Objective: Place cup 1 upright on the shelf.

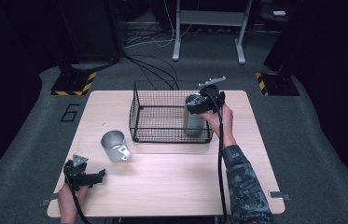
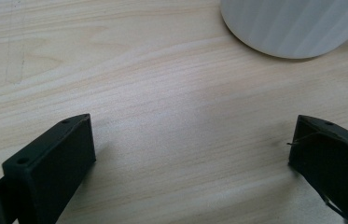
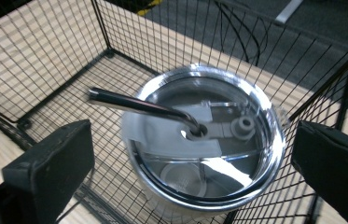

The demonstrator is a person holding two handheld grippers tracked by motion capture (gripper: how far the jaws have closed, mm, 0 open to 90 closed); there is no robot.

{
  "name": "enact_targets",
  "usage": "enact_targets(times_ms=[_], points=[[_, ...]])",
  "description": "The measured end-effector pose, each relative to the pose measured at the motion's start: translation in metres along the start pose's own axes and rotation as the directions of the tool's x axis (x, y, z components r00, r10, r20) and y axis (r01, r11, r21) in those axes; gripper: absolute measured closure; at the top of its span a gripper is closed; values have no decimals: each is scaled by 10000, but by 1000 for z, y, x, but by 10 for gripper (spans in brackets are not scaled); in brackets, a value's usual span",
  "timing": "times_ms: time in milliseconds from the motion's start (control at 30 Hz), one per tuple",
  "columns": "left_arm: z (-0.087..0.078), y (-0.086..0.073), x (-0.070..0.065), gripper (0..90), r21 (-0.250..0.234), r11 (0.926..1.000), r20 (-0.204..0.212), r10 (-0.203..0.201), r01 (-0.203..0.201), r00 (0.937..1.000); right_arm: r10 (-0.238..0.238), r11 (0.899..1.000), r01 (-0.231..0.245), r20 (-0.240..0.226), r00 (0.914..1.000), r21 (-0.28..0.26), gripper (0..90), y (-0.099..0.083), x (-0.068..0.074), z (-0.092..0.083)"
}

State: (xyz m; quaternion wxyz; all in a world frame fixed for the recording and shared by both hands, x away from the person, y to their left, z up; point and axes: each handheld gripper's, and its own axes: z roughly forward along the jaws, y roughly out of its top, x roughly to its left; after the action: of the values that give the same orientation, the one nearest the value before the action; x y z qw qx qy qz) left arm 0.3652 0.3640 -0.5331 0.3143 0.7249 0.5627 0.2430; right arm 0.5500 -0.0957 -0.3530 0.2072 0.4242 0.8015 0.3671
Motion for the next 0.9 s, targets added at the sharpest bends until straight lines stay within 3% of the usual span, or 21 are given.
enact_targets(times_ms=[200,367,433,900], points=[[0,0,0,2,35,10000,-1,41,-41,10000,-479,9986,478,-13,9989,-219,0,6,11,-25],[-1,0,1,2,75,9999,5,89,-89,10000,-538,9979,530,-216,9983,-361,0,1,15,-45],[-1,0,1,2,69,9999,5,84,-84,10000,-781,9961,769,-267,9966,-437,0,-3,16,-54],[0,0,0,1,59,10000,4,62,-62,10000,-1180,9914,1155,-387,9923,-614,0,-55,20,-97]])
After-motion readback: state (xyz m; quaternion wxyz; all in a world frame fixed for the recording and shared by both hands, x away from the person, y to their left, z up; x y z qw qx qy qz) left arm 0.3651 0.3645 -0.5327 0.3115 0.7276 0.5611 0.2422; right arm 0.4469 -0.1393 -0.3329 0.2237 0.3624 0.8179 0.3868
